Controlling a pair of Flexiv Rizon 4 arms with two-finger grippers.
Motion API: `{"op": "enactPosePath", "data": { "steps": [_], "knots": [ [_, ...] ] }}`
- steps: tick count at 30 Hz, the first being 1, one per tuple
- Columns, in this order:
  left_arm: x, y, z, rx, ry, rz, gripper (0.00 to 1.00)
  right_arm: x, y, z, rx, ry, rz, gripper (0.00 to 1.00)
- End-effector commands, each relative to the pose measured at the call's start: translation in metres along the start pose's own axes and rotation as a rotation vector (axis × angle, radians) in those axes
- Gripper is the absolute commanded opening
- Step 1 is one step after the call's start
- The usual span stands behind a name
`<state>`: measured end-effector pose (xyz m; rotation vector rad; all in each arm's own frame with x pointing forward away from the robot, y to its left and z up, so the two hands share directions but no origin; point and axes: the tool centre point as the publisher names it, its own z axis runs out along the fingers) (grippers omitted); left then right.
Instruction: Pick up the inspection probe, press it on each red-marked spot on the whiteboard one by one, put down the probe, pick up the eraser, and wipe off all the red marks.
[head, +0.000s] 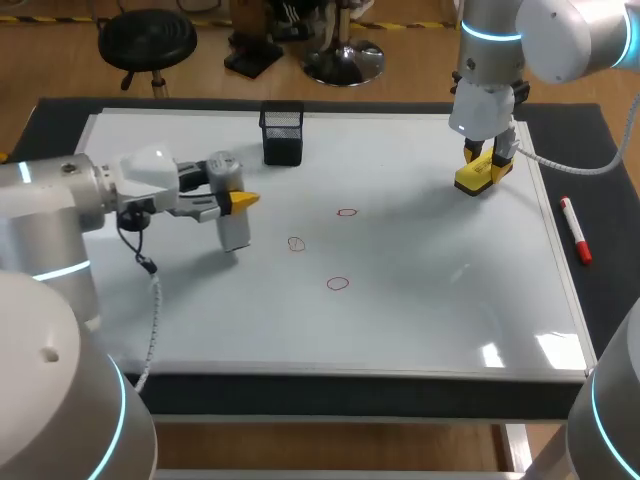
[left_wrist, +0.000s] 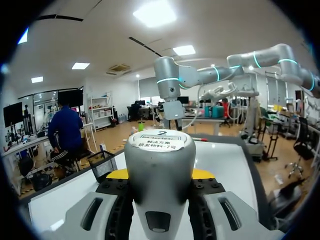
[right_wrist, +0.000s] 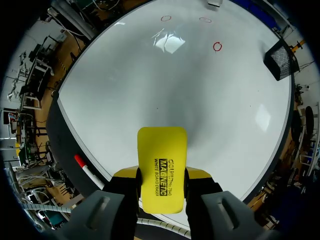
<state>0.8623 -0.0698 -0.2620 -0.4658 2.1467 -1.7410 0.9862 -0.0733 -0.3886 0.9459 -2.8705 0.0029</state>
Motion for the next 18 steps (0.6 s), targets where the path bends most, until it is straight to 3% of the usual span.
{"op": "enactPosePath", "data": {
  "steps": [1,18],
  "knots": [
    [0.008,-0.001,-0.042,0.006,-0.036,-0.001,0.0,-0.001,-0.001,-0.001,0.002,0.005,-0.001,0.0],
    [0.015,0.015,-0.12,-0.002,-0.19,-0.029,0.0,-0.001,-0.001,-0.001,0.002,0.005,-0.001,0.0]
  ]
}}
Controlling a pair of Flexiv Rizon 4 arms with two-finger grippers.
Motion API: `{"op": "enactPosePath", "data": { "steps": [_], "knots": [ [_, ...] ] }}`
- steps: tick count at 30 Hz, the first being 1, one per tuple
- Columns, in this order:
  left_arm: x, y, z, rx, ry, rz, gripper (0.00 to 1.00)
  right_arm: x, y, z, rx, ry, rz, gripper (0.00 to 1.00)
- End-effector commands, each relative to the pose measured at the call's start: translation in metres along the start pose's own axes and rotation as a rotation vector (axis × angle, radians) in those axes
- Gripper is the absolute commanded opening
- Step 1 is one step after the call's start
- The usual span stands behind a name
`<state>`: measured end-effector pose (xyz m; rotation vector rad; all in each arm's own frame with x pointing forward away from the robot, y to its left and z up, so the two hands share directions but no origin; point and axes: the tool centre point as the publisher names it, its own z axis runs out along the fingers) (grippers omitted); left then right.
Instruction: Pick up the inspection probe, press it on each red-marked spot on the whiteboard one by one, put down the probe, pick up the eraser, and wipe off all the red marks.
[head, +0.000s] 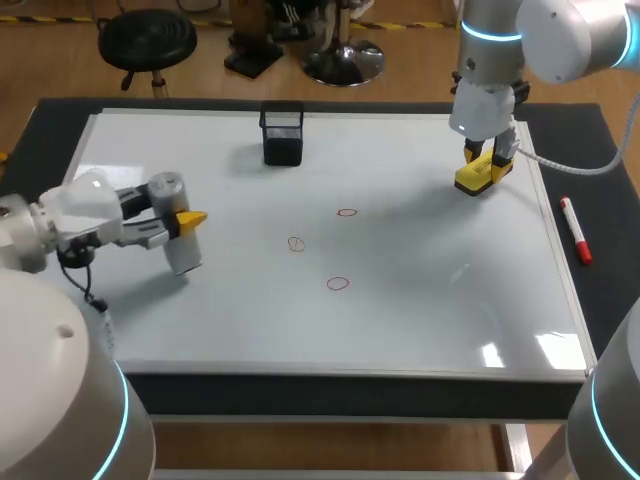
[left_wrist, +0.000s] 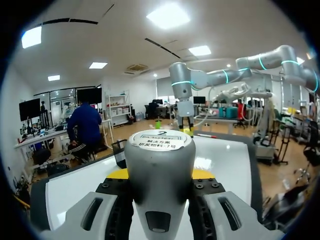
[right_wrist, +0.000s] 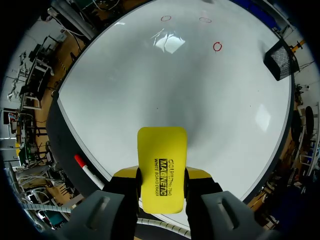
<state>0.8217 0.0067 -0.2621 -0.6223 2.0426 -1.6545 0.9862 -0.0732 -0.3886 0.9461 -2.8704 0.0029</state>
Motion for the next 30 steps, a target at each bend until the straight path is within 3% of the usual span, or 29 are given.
{"op": "enactPosePath", "data": {
  "steps": [1,14,30],
  "knots": [
    [0.007,0.001,-0.04,0.004,-0.036,0.0,0.0,-0.001,-0.001,-0.001,0.002,0.005,-0.001,0.0],
    [0.0,0.004,-0.057,-0.002,-0.098,-0.006,0.0,-0.001,-0.001,-0.001,0.002,0.005,-0.001,0.0],
    [-0.001,0.004,-0.058,-0.003,-0.098,-0.007,0.0,-0.001,-0.001,-0.001,0.002,0.005,-0.001,0.0]
  ]
}}
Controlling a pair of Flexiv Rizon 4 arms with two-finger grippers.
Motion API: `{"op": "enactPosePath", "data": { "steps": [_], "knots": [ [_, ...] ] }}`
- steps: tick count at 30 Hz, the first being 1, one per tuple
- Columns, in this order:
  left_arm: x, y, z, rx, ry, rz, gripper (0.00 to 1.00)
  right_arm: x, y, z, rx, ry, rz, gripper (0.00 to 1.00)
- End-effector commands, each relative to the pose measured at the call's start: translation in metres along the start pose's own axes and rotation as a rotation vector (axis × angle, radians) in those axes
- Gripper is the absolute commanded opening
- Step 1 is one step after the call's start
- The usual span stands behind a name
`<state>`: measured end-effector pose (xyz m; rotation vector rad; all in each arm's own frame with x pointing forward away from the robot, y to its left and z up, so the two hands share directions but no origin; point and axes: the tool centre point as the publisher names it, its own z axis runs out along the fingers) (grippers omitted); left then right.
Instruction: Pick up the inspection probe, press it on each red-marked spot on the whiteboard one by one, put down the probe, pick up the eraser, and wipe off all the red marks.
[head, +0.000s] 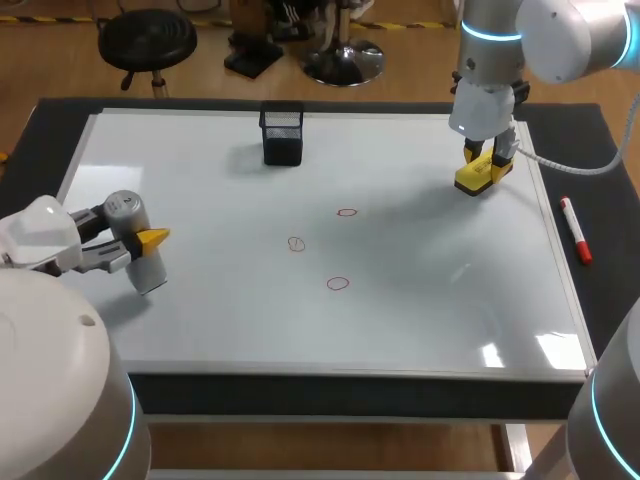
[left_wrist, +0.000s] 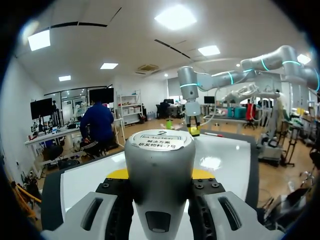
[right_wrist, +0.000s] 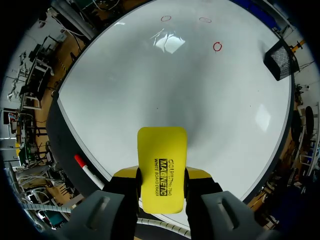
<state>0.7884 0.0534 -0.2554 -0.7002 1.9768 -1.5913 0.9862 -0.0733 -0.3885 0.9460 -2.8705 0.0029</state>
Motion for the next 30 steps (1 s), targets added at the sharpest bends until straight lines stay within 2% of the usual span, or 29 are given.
{"op": "enactPosePath", "data": {
  "steps": [1,3,9,18,30],
  "knots": [
    [0.0,0.0,0.0,0.002,0.001,0.0,0.0,-0.001,-0.001,-0.001,0.002,0.005,-0.001,0.0],
    [0.0,0.0,0.0,0.002,0.001,0.0,0.0,-0.002,0.002,-0.003,0.011,0.016,-0.012,0.0],
    [0.0,0.0,0.0,0.002,0.001,0.0,0.0,-0.017,0.039,-0.01,0.071,0.044,-0.129,0.0],
    [0.0,0.0,0.0,0.002,0.001,0.0,0.0,-0.038,0.115,-0.009,0.113,0.039,-0.303,0.0],
    [0.0,0.0,0.0,0.002,0.001,0.0,0.0,-0.061,0.202,-0.016,0.14,0.01,-0.498,0.0]
  ]
}}
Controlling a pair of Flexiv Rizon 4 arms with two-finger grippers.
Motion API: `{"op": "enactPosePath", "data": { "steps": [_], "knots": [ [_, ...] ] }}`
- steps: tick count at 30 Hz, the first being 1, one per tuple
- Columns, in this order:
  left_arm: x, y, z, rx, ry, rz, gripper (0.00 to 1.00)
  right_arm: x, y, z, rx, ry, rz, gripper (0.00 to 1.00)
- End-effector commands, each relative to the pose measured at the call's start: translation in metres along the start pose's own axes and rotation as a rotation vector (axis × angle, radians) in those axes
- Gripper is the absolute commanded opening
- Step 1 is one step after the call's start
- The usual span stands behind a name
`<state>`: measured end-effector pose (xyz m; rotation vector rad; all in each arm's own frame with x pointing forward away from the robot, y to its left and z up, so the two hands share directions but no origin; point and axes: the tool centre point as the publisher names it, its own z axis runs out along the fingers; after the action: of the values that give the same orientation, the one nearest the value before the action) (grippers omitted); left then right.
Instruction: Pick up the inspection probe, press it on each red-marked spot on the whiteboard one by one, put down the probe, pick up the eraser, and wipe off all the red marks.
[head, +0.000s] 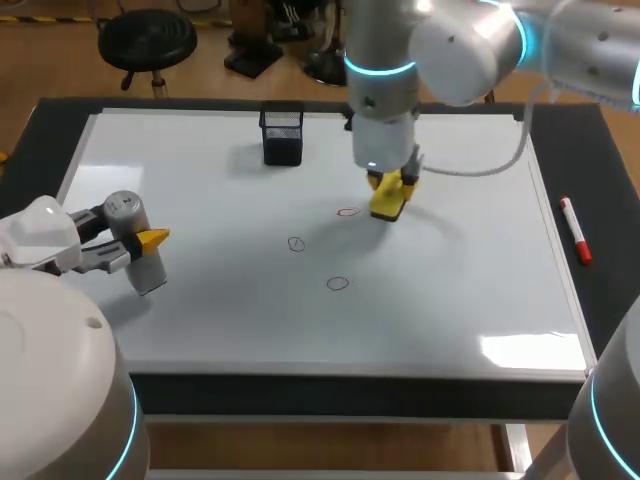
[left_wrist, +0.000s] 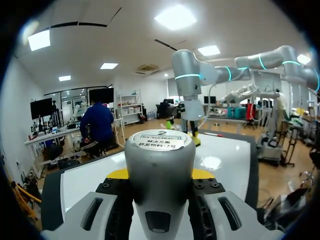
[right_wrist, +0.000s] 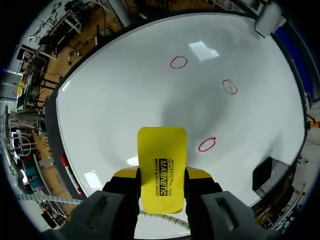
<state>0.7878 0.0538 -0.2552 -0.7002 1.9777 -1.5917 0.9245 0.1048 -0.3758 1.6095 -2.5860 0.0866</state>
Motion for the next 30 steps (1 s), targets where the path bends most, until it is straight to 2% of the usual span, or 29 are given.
{"op": "enactPosePath", "data": {
  "steps": [1,15,24,30],
  "knots": [
    [0.0,0.0,0.0,0.002,0.0,0.001,0.0,-0.02,0.021,-0.006,0.052,0.013,-0.039,0.0],
    [0.0,0.0,0.0,0.002,0.0,0.001,0.0,-0.09,0.082,0.002,0.067,0.028,-0.265,0.0],
    [0.0,0.0,0.0,0.002,0.0,0.001,0.0,-0.116,0.104,0.009,0.049,0.006,-0.345,0.0],
    [0.0,0.0,0.0,0.002,0.0,0.001,0.0,-0.133,0.115,0.012,0.032,-0.038,-0.392,0.0]
  ]
}}
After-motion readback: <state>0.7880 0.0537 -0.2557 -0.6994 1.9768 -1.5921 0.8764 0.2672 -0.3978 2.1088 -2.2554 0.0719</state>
